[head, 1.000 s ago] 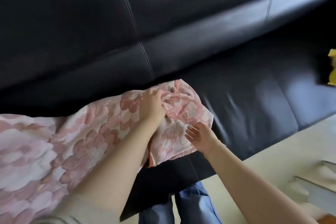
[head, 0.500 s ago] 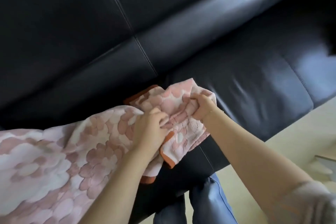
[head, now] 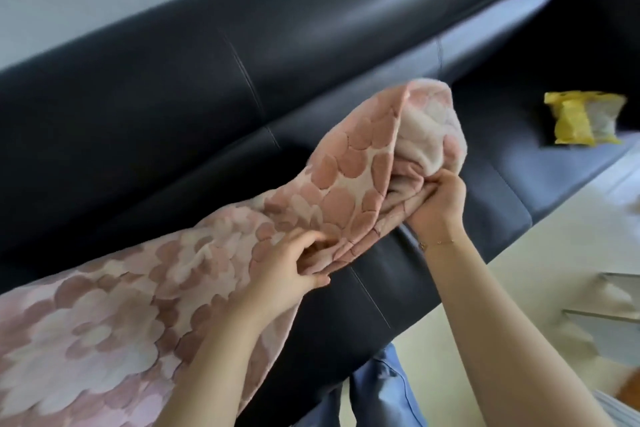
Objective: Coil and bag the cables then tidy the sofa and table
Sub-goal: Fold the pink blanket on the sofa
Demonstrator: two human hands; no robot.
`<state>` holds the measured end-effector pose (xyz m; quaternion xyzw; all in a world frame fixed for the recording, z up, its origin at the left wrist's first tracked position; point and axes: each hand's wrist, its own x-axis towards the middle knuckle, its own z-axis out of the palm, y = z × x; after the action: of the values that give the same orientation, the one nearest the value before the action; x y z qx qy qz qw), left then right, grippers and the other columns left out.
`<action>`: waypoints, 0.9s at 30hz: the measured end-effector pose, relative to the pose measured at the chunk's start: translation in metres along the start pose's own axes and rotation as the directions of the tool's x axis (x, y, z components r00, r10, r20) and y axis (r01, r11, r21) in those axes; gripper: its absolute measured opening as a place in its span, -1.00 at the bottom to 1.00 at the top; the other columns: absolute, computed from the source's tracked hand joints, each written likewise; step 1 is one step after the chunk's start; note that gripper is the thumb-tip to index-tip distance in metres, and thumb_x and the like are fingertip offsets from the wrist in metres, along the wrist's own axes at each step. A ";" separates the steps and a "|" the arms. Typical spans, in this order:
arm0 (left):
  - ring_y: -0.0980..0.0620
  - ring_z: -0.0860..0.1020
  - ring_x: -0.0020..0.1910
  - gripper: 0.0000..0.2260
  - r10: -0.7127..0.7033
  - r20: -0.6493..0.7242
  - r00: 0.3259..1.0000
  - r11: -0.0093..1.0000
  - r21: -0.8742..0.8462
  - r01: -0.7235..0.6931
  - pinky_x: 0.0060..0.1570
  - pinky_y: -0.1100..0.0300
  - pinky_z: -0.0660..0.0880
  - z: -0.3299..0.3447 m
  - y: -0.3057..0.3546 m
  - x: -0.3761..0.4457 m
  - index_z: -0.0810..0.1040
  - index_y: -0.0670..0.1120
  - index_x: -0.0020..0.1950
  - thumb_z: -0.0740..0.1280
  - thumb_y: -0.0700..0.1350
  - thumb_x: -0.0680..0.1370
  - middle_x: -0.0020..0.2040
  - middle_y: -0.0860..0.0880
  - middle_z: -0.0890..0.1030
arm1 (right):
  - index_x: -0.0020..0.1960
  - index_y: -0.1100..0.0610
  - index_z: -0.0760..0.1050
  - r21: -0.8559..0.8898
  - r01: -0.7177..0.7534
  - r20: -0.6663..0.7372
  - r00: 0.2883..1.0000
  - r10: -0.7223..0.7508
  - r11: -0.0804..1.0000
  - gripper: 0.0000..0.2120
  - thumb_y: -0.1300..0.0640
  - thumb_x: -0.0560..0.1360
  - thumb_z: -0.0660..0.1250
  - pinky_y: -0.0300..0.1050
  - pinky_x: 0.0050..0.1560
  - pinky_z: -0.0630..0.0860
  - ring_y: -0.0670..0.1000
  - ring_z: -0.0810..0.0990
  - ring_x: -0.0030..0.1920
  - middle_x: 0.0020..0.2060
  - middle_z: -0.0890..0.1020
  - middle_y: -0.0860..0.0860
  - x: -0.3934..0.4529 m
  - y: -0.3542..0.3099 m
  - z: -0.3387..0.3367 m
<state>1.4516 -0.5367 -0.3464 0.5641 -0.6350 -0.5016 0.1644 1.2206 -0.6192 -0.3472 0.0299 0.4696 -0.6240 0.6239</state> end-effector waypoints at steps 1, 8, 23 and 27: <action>0.43 0.44 0.07 -0.56 -0.020 0.050 0.999 1.000 0.013 0.019 0.02 0.58 0.32 0.004 -0.004 0.000 0.55 0.20 0.10 0.50 -0.28 0.42 0.04 0.27 0.51 | 0.15 0.34 0.58 -0.014 0.008 -0.093 0.996 -0.010 1.000 -0.57 0.35 0.40 0.07 0.13 0.22 0.51 0.16 0.67 -0.02 -0.01 0.62 0.28 -0.001 -0.001 -0.013; 0.24 0.49 -0.16 -0.87 -0.211 0.044 0.976 0.945 0.264 0.192 -0.16 0.50 0.36 0.053 -0.072 -0.003 0.63 -0.09 -0.11 0.34 -0.29 0.53 -0.14 0.14 0.57 | 0.03 0.15 0.57 -0.340 -0.311 -0.623 0.781 0.036 0.887 -0.78 0.14 0.39 0.38 -0.12 -0.33 0.49 0.02 0.58 -0.25 -0.14 0.62 0.06 0.036 0.050 -0.157; -0.02 0.41 -0.26 -0.89 -0.421 0.096 0.902 0.891 -0.141 0.431 -0.09 0.09 0.36 0.025 -0.059 -0.003 0.47 -0.08 -0.28 0.19 -0.15 0.42 -0.35 -0.04 0.42 | 0.17 0.22 0.40 -0.268 -0.326 -0.332 0.915 0.231 0.906 -0.79 0.39 0.61 0.10 -0.35 -0.13 0.51 -0.16 0.59 -0.21 -0.10 0.47 0.04 0.045 0.046 -0.079; 0.01 0.53 -0.13 -0.86 -0.399 0.074 0.914 0.905 -0.131 0.405 -0.04 0.16 0.38 0.023 -0.046 0.002 0.57 -0.02 -0.25 0.22 -0.14 0.43 -0.25 0.12 0.51 | -0.03 0.22 0.52 -0.229 -0.011 -0.027 1.000 0.005 0.973 -0.74 0.35 0.61 0.06 -0.24 -0.21 0.59 -0.04 0.60 -0.16 -0.18 0.58 0.06 0.047 0.006 -0.025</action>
<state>1.4581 -0.5218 -0.3955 0.6579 -0.4708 -0.5819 0.0831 1.2013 -0.6373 -0.3940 -0.0323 0.5463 -0.5627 0.6196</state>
